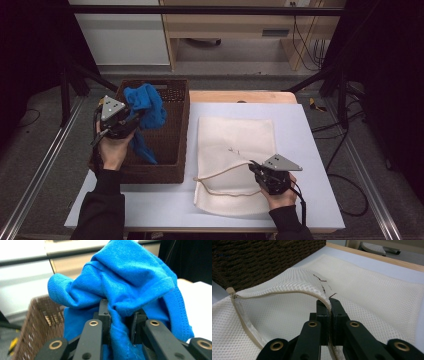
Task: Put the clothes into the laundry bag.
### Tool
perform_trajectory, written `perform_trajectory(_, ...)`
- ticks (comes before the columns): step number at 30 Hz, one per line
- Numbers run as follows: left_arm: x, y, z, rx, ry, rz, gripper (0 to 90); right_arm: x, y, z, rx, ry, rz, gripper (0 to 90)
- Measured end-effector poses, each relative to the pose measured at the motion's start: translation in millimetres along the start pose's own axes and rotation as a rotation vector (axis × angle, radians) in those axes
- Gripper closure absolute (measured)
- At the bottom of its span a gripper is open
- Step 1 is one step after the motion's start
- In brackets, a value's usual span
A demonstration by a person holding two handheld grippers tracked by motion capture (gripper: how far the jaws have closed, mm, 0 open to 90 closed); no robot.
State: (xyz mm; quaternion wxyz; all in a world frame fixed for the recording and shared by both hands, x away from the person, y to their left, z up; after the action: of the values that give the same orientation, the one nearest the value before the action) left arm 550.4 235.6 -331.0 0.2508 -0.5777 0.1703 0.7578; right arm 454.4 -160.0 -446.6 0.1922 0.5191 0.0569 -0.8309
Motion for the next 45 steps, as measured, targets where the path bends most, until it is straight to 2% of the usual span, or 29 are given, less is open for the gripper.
perform_trajectory(8,-40.9,15.3,22.4,0.018,0.098,-0.039,75.1,-0.2,0.3,0.1,0.002,0.002,-0.005,86.9)
perform_trajectory(17,-68.0,35.8,42.9,0.047,0.167,-0.064,75.1,-0.4,0.5,0.1,0.001,0.003,-0.006,86.9)
perform_trajectory(21,-75.4,50.7,48.9,0.085,0.191,-0.082,75.1,-0.4,0.5,0.1,0.002,0.002,-0.007,87.0)
perform_trajectory(25,-79.8,68.6,53.1,0.145,0.189,-0.078,75.0,-0.4,0.9,0.0,0.005,-0.001,-0.010,87.0)
perform_trajectory(26,-79.8,68.6,53.1,0.145,0.189,-0.078,75.0,-0.5,0.9,-0.1,0.006,-0.003,-0.014,87.0)
perform_trajectory(27,-81.9,77.7,55.3,0.164,0.189,-0.086,75.0,-0.4,1.4,-0.1,0.007,-0.004,-0.013,87.0)
perform_trajectory(36,-86.8,124.7,62.8,0.258,0.198,-0.140,74.9,-1.2,1.7,0.2,0.004,0.002,-0.013,87.0)
perform_trajectory(45,-88.8,165.4,61.0,0.347,0.197,-0.149,74.9,-1.7,1.7,0.7,0.002,0.005,-0.020,87.1)
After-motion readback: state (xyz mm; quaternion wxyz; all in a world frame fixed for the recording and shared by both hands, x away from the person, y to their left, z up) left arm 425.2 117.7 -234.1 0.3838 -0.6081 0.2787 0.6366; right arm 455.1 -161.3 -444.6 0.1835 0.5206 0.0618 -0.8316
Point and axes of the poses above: each handheld gripper's, and its own axes: z roughly backward along the jaws, x roughly out of its underside, y roughly to its right, the point moved 4 cm from there along -z, roughly forward along the jaws, and after that the axes turned 12 degrees about x, right-handed, at the moved point
